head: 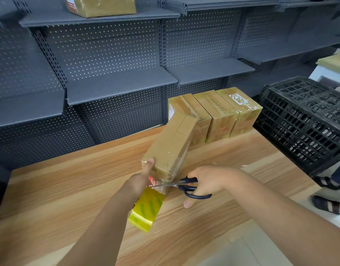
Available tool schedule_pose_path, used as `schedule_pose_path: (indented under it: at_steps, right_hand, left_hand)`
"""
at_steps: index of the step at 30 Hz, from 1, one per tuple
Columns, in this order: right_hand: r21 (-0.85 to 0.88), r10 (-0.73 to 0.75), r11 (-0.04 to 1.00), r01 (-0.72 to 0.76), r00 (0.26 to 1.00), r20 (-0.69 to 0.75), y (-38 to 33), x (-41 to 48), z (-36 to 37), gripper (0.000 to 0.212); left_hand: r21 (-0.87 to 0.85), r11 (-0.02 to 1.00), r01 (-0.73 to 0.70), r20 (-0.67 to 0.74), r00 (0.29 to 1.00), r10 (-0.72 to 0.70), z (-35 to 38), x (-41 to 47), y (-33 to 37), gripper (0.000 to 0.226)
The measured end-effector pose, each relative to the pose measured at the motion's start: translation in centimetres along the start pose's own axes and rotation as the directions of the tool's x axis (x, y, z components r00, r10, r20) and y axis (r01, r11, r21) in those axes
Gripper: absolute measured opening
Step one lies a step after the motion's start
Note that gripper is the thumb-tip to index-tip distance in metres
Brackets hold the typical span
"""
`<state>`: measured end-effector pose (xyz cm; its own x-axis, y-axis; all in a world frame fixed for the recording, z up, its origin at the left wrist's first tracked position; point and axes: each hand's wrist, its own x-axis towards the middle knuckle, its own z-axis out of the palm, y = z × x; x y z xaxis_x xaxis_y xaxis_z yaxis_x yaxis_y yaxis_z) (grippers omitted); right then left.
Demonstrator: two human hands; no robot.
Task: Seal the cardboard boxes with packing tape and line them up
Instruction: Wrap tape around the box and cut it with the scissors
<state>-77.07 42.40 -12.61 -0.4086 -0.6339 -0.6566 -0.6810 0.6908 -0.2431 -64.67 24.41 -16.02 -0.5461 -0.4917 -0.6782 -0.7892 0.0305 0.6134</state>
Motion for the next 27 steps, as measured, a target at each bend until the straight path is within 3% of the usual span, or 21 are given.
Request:
schedule_pose_path:
  at_steps: [3, 7, 11, 14, 16, 18, 21, 24, 27]
  right_hand:
    - [0.064, 0.008, 0.998, -0.009, 1.000, 0.023, 0.5, -0.2, 0.6, 0.068]
    - [0.019, 0.049, 0.999, -0.050, 0.997, 0.061, 2.0, -0.8, 2.0, 0.067]
    - [0.153, 0.056, 0.986, -0.059, 0.998, 0.022, 4.8, -2.6, 4.8, 0.060]
    - [0.244, 0.133, 0.965, -0.096, 0.981, -0.140, 7.3, -3.1, 7.6, 0.056]
    - [0.203, 0.234, 0.964, -0.171, 0.909, -0.345, 9.8, -2.0, 10.1, 0.054]
    - [0.318, 0.371, 0.917, -0.240, 0.804, -0.465, 12.7, -0.3, 12.4, 0.050]
    - [0.630, 0.622, 0.724, -0.282, 0.662, -0.418, 16.4, 2.3, 14.0, 0.035]
    - [0.693, 0.728, 0.612, -0.382, 0.615, -0.304, 19.0, 4.3, 13.4, 0.041]
    - [0.665, 0.739, 0.607, -0.435, 0.617, -0.270, 19.4, 5.4, 12.3, 0.020]
  left_hand:
    - [0.008, 1.000, 0.028, -0.004, 1.000, -0.028, 0.1, -0.1, 0.2, 0.100]
    - [-0.036, 0.997, 0.063, -0.005, 0.998, -0.064, -0.4, 0.1, -0.3, 0.095]
    - [0.008, 0.996, 0.089, 0.004, 0.996, -0.089, -0.5, 0.2, -0.8, 0.096]
    - [-0.003, 0.996, 0.091, 0.011, 0.996, -0.091, -0.2, -0.1, -1.0, 0.098]
    - [0.000, 0.994, 0.105, 0.027, 0.994, -0.105, 0.0, -0.1, -1.2, 0.103]
    - [-0.011, 0.993, 0.116, 0.045, 0.992, -0.116, 0.2, -0.2, -1.4, 0.108]
    - [-0.042, 0.993, 0.113, 0.047, 0.993, -0.111, 0.7, -0.4, -1.4, 0.108]
    - [-0.068, 0.993, 0.092, 0.031, 0.995, -0.090, 1.2, -0.6, -1.5, 0.103]
    - [-0.128, 0.988, 0.084, 0.029, 0.996, -0.081, 1.3, -0.6, -1.6, 0.100]
